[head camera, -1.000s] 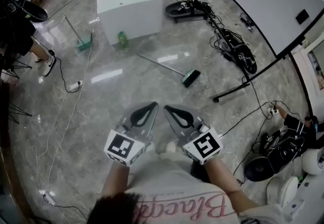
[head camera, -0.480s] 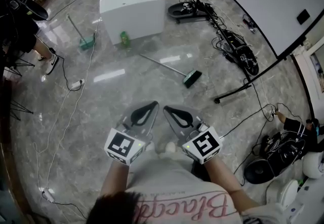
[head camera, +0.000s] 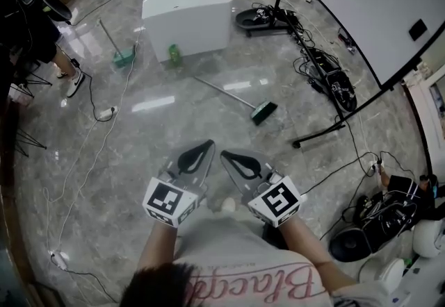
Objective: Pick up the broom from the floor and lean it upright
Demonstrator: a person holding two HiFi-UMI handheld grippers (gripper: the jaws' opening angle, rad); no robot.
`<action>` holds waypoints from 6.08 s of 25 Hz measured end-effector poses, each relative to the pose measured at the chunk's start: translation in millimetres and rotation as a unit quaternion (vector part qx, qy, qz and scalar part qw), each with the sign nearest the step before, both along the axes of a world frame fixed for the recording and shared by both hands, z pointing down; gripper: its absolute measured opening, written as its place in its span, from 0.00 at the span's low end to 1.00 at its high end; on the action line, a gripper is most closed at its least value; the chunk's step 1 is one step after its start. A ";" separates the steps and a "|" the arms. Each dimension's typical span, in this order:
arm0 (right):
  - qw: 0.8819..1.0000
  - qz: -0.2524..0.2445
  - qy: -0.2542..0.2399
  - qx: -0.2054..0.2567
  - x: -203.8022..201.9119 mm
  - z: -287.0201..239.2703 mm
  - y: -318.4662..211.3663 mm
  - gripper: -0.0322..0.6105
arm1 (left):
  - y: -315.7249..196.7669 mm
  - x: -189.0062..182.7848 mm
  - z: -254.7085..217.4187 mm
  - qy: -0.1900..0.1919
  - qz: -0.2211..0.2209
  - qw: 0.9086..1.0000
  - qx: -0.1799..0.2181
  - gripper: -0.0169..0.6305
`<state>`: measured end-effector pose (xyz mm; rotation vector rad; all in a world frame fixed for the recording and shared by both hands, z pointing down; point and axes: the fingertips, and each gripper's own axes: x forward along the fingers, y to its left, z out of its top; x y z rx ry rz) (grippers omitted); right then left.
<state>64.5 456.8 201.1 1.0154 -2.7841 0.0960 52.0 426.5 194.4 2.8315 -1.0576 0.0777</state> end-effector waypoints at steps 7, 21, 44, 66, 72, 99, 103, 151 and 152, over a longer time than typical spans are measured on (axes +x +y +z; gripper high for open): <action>1.000 -0.003 -0.024 -0.009 15.2 2.2 4.3 0.05 | 10.0 3.7 2.8 0.011 -0.030 0.999 -0.009 0.02; 0.998 0.046 -0.044 -0.022 39.4 6.9 -17.7 0.05 | -10.4 16.1 12.2 0.005 -0.010 1.000 -0.014 0.02; 1.000 0.021 -0.008 -0.021 -36.2 23.4 -202.0 0.05 | -204.3 -42.4 30.9 0.052 0.022 0.997 -0.055 0.02; 0.992 0.052 -0.060 -0.097 -52.0 49.4 -395.1 0.05 | -387.9 -96.8 77.6 -0.002 -0.026 0.995 -0.101 0.01; 0.993 0.011 -0.030 -0.111 -57.0 70.1 -467.2 0.05 | -451.5 -87.5 98.8 -0.038 -0.010 0.993 -0.108 0.01; 0.958 0.029 0.092 -0.271 -41.1 365.7 -609.7 0.05 | -617.7 -55.3 364.3 -0.077 -0.019 0.967 -0.242 0.02; 0.944 0.039 0.135 -0.298 -43.0 430.1 -610.9 0.05 | -619.4 -65.5 417.6 -0.062 -0.033 0.960 -0.273 0.02; 0.827 -0.028 0.409 -0.384 0.1 787.6 -618.1 0.17 | -641.1 -38.4 708.7 -0.158 -0.006 0.900 -0.406 0.02; 0.830 -0.028 0.406 -0.382 -0.8 780.4 -619.3 0.16 | -642.3 -37.7 703.7 -0.157 -0.007 0.901 -0.403 0.02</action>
